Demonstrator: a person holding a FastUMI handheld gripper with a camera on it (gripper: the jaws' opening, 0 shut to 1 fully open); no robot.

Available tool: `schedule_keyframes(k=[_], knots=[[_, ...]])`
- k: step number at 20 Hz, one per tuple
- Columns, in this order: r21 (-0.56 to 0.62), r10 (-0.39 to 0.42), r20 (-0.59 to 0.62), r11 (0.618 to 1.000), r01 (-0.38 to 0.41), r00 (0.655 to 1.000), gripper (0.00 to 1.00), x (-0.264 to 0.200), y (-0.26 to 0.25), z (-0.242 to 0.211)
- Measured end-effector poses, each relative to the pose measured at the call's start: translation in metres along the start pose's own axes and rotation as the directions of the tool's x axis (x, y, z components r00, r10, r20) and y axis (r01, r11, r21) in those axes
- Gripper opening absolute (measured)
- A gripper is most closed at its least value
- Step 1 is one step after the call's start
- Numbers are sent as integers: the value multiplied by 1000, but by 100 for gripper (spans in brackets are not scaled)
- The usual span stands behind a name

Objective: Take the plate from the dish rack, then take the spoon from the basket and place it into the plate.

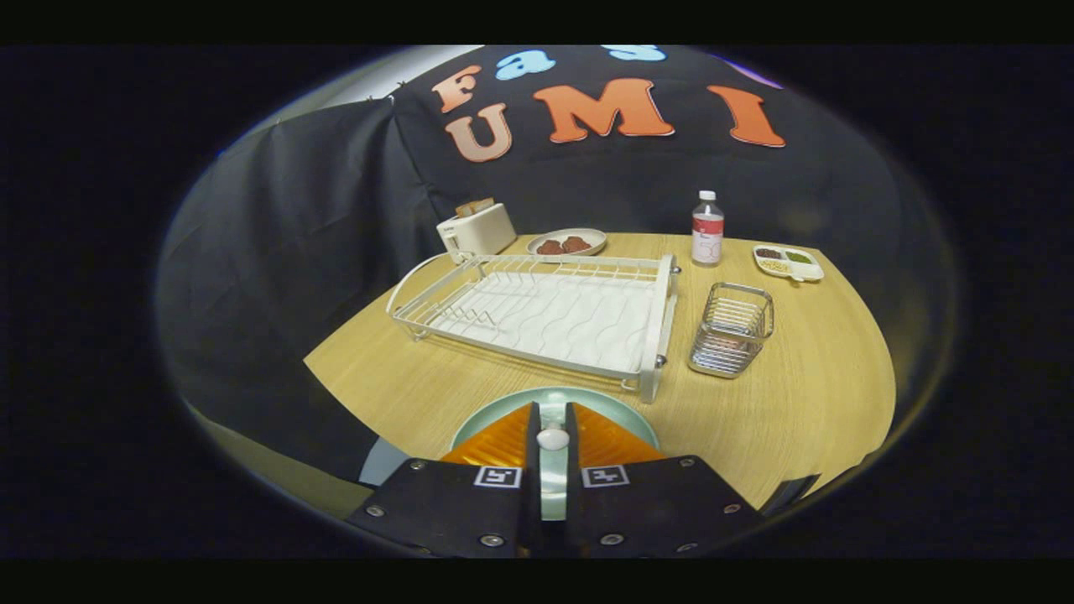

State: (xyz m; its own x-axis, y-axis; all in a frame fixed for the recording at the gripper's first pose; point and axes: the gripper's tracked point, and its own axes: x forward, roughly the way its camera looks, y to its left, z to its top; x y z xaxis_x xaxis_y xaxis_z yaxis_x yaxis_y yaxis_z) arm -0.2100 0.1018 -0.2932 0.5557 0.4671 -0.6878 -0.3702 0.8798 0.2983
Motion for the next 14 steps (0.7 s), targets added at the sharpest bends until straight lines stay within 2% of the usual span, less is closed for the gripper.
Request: schedule_keyframes(k=[6, 10, 14], knots=[[35, -6, -5, 999, 6, 1000, 14, 13, -5, 1], [15, -32, -41, 999, 32, 999, 19, 11, -13, -8], [23, -51, -57, 998, 52, 997, 29, 6, -18, -13]])
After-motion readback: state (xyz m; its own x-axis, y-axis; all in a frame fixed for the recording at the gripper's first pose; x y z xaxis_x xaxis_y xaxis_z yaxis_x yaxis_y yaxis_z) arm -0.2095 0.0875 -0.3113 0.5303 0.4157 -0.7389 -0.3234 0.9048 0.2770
